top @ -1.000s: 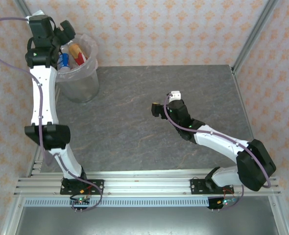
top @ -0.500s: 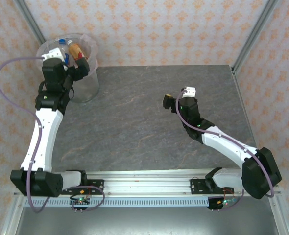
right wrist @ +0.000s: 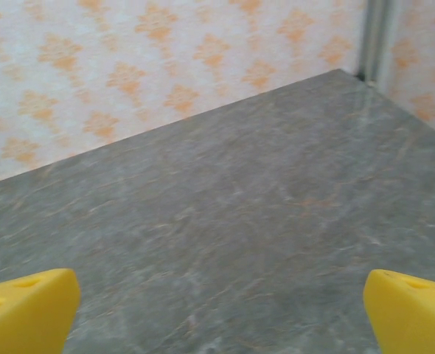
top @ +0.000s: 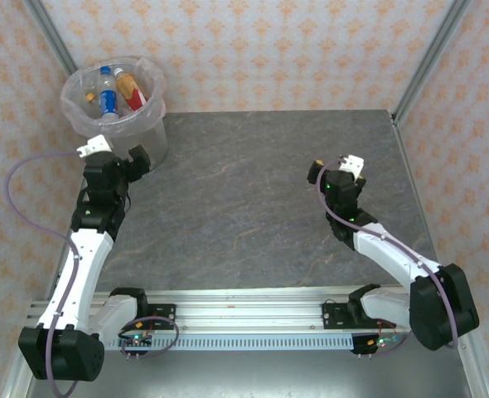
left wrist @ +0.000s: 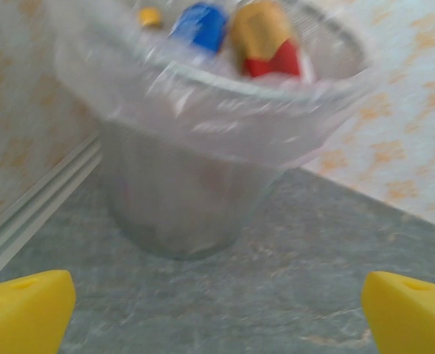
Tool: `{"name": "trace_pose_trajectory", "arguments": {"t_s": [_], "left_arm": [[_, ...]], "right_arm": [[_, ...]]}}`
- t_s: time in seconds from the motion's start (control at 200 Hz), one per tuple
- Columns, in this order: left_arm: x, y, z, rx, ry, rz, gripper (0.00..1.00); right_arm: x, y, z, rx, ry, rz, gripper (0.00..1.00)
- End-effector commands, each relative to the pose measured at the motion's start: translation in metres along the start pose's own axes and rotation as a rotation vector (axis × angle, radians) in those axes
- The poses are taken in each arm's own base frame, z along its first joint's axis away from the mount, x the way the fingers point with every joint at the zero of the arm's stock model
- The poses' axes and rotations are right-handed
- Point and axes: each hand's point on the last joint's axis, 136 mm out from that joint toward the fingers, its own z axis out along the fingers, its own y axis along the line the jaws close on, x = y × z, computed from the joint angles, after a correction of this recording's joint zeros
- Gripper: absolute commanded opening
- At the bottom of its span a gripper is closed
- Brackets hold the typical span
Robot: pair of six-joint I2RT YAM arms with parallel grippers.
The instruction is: Put the plastic bottles in the bin
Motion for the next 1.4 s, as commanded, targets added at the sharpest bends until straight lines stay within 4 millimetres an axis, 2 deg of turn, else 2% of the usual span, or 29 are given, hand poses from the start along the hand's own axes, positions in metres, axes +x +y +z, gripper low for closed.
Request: {"name": "trace_pose_trajectory", "arguments": {"t_s": [0.0,0.105,0.18,0.31,0.45,0.545,0.671,0.826,0.916,0.951,1.051,1.136,1.326,1.396], "left_arm": [[0.012,0.032,0.002,-0.137,-0.073,-0.035,1.0],[0.042,0.063,0.01,-0.267,-0.076,-0.017,1.0],[0.06,0.07,0.018,-0.272,-0.082,0.012,1.0],[0.084,0.066,0.041,-0.235,-0.044,0.088,1.0],[0.112,0.059,0.072,-0.197,0.03,0.162,1.0],[0.127,0.043,0.091,-0.103,0.053,0.181,1.0],[0.125,0.022,0.094,0.0,0.001,0.226,1.0],[0.14,0.011,0.095,0.057,-0.02,0.271,1.0],[0.151,0.004,0.106,0.085,-0.018,0.302,1.0],[0.153,0.008,0.105,0.051,0.022,0.311,1.0],[0.145,0.02,0.1,-0.093,-0.038,0.312,1.0],[0.143,0.023,0.099,-0.117,-0.05,0.304,1.0],[0.143,0.022,0.099,-0.117,-0.051,0.305,1.0],[0.143,0.022,0.099,-0.116,-0.051,0.306,1.0]], "right_arm": [[-0.009,-0.031,-0.002,0.104,-0.058,-0.017,0.99],[0.001,-0.059,0.002,0.178,-0.041,-0.039,0.99],[0.008,-0.078,0.005,0.23,-0.02,-0.042,0.99],[0.025,-0.096,0.014,0.244,0.046,-0.04,0.99],[0.036,-0.096,0.024,0.215,0.048,-0.088,0.99],[0.043,-0.091,0.031,0.173,0.052,-0.131,0.99],[0.053,-0.085,0.036,0.128,0.086,-0.19,0.99],[0.061,-0.075,0.041,0.055,0.087,-0.221,0.99],[0.061,-0.066,0.045,0.006,0.08,-0.233,0.99],[0.061,-0.064,0.047,-0.005,0.078,-0.236,0.99],[0.059,-0.061,0.052,-0.011,0.048,-0.214,0.99],[0.06,-0.069,0.055,0.03,0.043,-0.202,0.99],[0.057,-0.08,0.032,0.027,-0.086,-0.144,0.99],[0.06,-0.079,0.031,0.008,-0.086,-0.143,0.99]]}}
